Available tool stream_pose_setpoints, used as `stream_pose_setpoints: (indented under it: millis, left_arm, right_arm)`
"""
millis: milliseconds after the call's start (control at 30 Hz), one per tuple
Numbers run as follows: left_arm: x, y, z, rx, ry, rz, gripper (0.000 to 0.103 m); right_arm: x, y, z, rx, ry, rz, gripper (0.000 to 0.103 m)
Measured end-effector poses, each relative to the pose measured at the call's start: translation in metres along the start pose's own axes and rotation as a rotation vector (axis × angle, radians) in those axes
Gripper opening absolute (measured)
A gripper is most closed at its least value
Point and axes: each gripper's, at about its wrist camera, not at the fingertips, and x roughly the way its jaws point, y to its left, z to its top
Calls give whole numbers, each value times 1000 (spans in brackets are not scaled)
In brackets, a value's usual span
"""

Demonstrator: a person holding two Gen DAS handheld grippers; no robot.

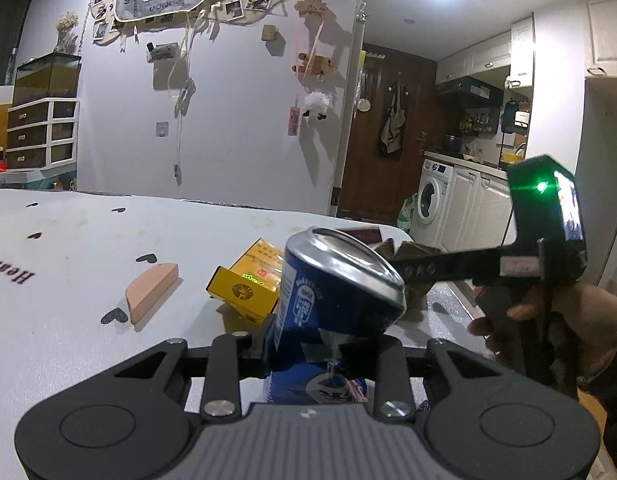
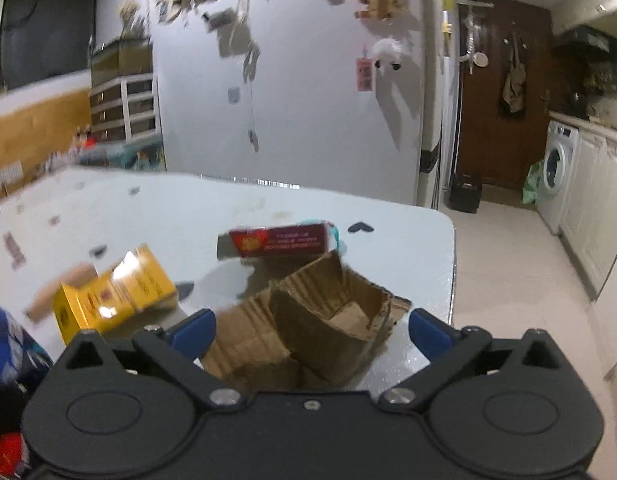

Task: Collect trash
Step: 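Grasp the brown cardboard scrap with the right tool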

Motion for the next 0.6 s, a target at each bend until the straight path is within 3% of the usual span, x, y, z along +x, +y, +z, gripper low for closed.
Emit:
stream_pose_setpoints:
  millis: [233, 267, 367, 433, 467, 600]
  left_arm:
    - [0, 0, 1, -4, 1, 1, 32]
    - [0, -1, 0, -4, 1, 0, 32]
    - [0, -1, 0, -4, 1, 0, 32]
    - [0, -1, 1, -5, 1, -1, 32]
    - [-1, -1, 0, -7, 1, -1, 32]
    - [-1, -1, 1, -13, 0, 0, 32]
  right_arm:
    - [-1, 0, 0, -6, 3, -10, 101]
    - [-1, -2, 0, 6, 4, -15, 87]
    - [-3, -8, -1, 46, 14, 20, 76]
    - [-5, -9, -1, 33, 18, 23, 62]
    - [-5, -9, -1, 30, 31, 28, 48]
    - [-10, -8, -6, 10, 26, 49, 44]
